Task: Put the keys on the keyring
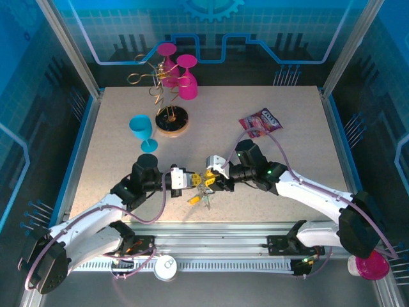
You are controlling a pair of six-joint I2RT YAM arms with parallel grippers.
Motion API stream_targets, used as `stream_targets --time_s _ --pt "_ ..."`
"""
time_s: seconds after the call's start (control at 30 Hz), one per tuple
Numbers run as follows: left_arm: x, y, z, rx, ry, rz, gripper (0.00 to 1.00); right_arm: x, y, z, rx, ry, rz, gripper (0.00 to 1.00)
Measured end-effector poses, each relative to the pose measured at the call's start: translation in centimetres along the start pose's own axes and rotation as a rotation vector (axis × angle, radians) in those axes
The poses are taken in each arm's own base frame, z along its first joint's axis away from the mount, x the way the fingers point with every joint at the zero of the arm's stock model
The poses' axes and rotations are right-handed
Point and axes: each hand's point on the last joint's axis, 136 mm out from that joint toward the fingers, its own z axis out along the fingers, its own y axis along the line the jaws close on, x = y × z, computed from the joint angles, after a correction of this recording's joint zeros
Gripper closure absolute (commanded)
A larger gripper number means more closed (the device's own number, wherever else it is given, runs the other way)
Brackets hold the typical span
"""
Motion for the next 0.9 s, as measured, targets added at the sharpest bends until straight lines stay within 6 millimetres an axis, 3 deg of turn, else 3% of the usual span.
stream_targets --time_s 0.33,0.53,0.67,0.9 --pt "0.02 -0.05 0.04 0.004 -0.001 -0.008 1.00 -0.47 0.21 0.15 -0.004 -0.015 -0.038 0.81" --pt "0.24 0.01 0.15 0.004 0.004 -0.013 1.00 -0.40 0.32 0.25 -0.003 -0.010 -0.058 1.00" --pt "0.45 0.04 0.21 0.005 0.010 -0.029 0.90 -0.25 0.23 0.24 0.006 0.010 -0.073 1.00" --pt "0.66 0.60 0.12 -0.012 0.048 -0.041 0.85 -0.71 0.42 0.17 0.011 0.161 -0.159 1.00"
